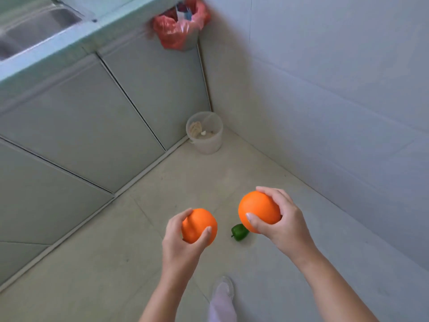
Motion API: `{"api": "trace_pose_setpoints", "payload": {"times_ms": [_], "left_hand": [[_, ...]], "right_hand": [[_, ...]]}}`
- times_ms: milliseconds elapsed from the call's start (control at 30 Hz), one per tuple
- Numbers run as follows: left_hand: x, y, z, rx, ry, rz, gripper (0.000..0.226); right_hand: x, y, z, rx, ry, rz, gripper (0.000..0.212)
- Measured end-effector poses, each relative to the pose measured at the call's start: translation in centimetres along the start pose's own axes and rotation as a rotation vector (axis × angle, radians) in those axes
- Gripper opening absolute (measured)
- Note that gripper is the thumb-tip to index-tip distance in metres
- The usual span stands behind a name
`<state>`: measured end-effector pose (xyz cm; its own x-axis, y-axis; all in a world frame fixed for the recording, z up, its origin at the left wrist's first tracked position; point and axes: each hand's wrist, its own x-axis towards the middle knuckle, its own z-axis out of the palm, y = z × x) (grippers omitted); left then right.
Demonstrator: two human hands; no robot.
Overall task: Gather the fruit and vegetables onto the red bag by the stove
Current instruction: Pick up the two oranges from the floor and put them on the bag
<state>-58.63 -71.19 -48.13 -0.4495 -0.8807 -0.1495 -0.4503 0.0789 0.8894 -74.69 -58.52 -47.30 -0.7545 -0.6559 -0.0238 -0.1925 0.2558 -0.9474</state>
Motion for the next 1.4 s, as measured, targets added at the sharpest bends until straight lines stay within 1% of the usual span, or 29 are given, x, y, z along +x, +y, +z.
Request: {"api": "trace_pose_setpoints", "payload": {"times_ms": [100, 233, 433, 600, 700, 833, 1067, 1233, 1400], "left_hand": [[-2.2, 5.2, -2.0, -0.040, 0.062, -0.018, 0.045], [-4.4, 10.2, -4.1, -0.130, 0.092, 0.000, 0.044], [-9.6, 18.0, -8.2, -0.273, 0.128, 0.135, 0.043], [-13.9, 21.6, -11.8, -0.303, 0.134, 0.234, 0.048], [-16.0, 22.3, -14.2, -0.340, 0.197, 0.256, 0.054], [-18.5, 22.0, -17.3, -0.417, 0.327, 0.245, 0.057], [-22.7, 21.1, -23.3, -0.432, 0.540, 0.184, 0.059], [-25.7, 19.5, -27.5, -0.432, 0.648, 0.154, 0.060], [-29.6, 17.7, -31.2, -0.438, 0.749, 0.158, 0.062]], "right_hand": [[-1.1, -6.0, -2.5, 0.001, -0.003, -0.035, 0.056], [-2.2, -11.6, -5.0, 0.034, -0.001, -0.071, 0.058], [-5.8, -19.7, -7.9, 0.090, -0.028, -0.195, 0.051], [-8.8, -24.9, -8.9, 0.164, -0.041, -0.307, 0.049], [-10.1, -27.2, -8.2, 0.195, -0.073, -0.358, 0.048], [-11.8, -29.2, -5.8, 0.239, -0.149, -0.399, 0.049], [-14.6, -32.5, -0.3, 0.282, -0.338, -0.445, 0.053], [-17.4, -34.5, 3.2, 0.303, -0.466, -0.479, 0.055], [-22.0, -36.6, 7.0, 0.320, -0.610, -0.522, 0.054]]}}
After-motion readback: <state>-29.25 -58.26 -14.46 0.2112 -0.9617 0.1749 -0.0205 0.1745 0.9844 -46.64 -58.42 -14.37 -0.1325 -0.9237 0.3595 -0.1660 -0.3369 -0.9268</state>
